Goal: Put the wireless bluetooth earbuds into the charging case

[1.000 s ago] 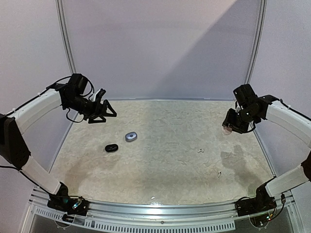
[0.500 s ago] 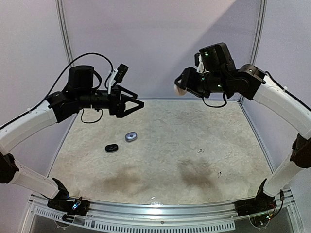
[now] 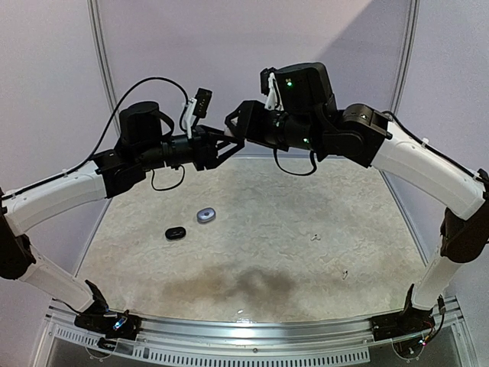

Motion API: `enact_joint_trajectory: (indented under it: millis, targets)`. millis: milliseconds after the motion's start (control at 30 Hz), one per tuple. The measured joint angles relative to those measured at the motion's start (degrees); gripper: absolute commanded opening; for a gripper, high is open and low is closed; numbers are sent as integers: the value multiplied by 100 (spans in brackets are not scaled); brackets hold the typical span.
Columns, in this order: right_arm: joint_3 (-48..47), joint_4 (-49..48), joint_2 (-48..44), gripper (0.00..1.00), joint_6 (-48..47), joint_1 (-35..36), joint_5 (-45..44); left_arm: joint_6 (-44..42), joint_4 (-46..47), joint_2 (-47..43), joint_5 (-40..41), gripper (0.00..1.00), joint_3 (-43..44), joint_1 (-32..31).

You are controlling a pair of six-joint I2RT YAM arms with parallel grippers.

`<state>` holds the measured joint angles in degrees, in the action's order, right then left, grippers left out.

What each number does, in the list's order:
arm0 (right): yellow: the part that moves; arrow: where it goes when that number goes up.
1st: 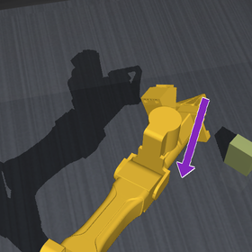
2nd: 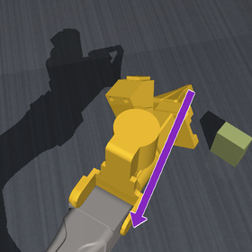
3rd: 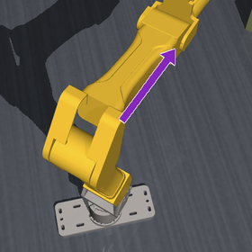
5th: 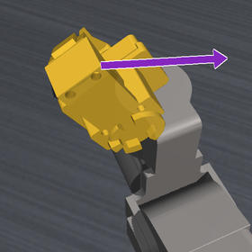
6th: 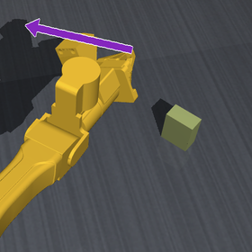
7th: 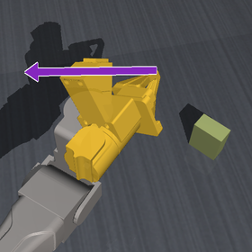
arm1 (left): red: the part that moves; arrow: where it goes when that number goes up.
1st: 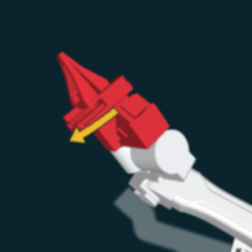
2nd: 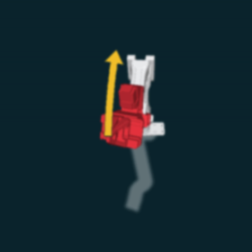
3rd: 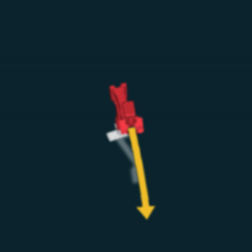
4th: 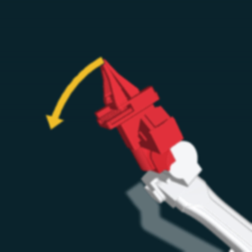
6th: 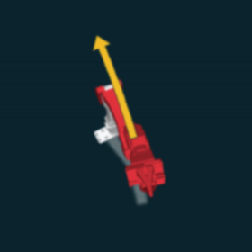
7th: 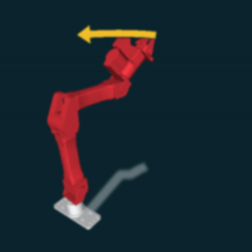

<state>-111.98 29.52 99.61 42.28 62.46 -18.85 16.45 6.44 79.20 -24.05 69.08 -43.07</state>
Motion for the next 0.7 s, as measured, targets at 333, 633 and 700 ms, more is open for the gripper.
enact_joint_trajectory:
  millis: [333,633,700]
  targets:
    - [-2,-236,98,16,-79,-13,-31,-52,114,0,181,9,4,-7]
    - [26,-332,101,67,-177,-24,33,-52,192,-33,175,0,-55,15]
    - [109,-433,90,80,-291,-22,162,-7,275,-90,74,0,-166,44]
